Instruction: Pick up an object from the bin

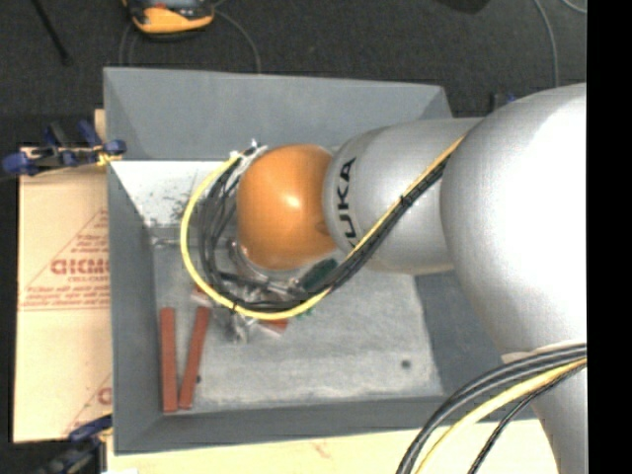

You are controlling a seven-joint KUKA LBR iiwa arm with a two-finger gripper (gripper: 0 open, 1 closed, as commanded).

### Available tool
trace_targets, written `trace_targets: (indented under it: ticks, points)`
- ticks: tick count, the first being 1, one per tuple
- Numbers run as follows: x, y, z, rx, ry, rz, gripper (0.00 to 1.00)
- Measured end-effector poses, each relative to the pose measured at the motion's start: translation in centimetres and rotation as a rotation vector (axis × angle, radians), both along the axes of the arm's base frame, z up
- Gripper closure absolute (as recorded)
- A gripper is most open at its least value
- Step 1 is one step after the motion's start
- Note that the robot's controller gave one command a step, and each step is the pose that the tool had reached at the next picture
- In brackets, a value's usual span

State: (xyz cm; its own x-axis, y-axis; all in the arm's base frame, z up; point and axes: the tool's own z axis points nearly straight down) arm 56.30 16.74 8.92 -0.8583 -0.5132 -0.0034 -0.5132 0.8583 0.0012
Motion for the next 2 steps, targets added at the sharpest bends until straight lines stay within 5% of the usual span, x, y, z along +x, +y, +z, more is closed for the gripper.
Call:
trace_targets:
  ticks: [1, 2]
  points:
    - [0.00, -0.01, 0.00, 0.000, 0.001, -0.002, 0.00]
    - [-0.01, -0.01, 0.00, 0.000, 0.001, -0.002, 0.00]
